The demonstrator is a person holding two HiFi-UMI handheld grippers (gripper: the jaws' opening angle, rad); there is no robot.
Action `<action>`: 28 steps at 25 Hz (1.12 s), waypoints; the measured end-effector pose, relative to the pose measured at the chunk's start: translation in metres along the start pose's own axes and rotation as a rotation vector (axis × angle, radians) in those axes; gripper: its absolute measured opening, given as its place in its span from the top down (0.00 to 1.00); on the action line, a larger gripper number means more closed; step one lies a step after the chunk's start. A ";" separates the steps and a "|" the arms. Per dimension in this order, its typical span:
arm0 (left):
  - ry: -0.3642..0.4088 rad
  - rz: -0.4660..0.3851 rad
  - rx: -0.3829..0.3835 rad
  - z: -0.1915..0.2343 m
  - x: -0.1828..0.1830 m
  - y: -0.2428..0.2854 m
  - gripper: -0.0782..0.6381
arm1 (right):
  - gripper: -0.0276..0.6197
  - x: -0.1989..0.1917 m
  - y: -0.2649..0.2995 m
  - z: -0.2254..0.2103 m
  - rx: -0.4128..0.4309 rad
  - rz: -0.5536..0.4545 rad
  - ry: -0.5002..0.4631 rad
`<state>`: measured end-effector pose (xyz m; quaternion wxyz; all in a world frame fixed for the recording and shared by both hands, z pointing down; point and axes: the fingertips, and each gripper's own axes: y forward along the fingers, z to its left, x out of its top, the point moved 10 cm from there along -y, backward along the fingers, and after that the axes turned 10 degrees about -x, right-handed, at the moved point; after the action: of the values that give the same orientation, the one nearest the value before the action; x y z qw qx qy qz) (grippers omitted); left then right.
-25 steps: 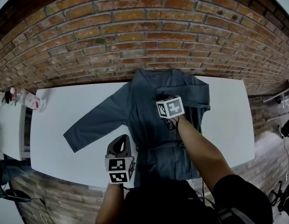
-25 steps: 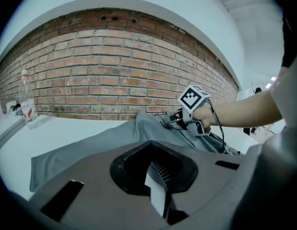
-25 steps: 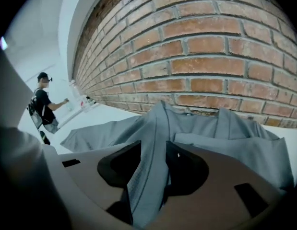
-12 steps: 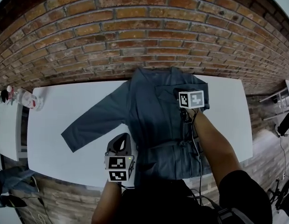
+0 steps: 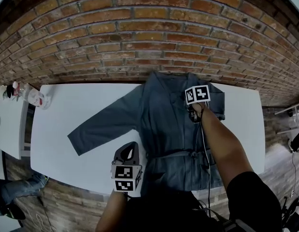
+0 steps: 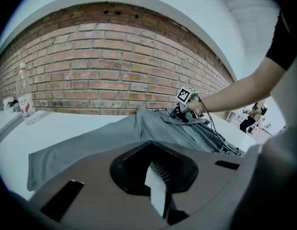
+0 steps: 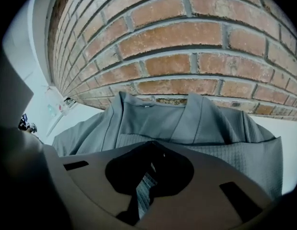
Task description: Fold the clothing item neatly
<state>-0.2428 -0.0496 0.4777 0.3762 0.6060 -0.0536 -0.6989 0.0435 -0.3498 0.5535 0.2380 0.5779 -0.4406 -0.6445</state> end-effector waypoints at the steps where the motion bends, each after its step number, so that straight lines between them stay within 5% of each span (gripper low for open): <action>1: 0.002 0.003 -0.002 0.000 0.000 0.001 0.89 | 0.95 0.001 0.002 0.001 0.001 0.016 -0.009; 6: -0.006 -0.006 -0.020 0.000 0.003 0.005 0.89 | 0.95 -0.001 -0.006 0.009 0.077 0.057 -0.027; 17: 0.018 -0.027 -0.053 -0.002 0.010 0.010 0.89 | 0.95 -0.060 -0.046 0.052 0.409 0.358 -0.341; 20: 0.020 -0.023 -0.053 0.000 0.009 0.007 0.89 | 0.95 -0.073 -0.056 0.055 0.409 0.302 -0.419; 22: 0.026 -0.018 -0.053 0.002 0.009 0.006 0.89 | 0.95 -0.055 -0.062 0.043 0.387 0.136 -0.335; 25: 0.025 -0.022 -0.044 0.004 0.007 0.002 0.89 | 0.95 -0.014 -0.063 0.025 0.357 -0.056 -0.081; 28: 0.018 -0.019 -0.038 0.005 0.003 0.000 0.89 | 0.95 0.003 -0.041 0.015 0.233 -0.025 0.010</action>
<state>-0.2476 -0.0536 0.4764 0.3816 0.6054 -0.0312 -0.6978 0.0371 -0.3272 0.5161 0.1633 0.6102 -0.5042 -0.5889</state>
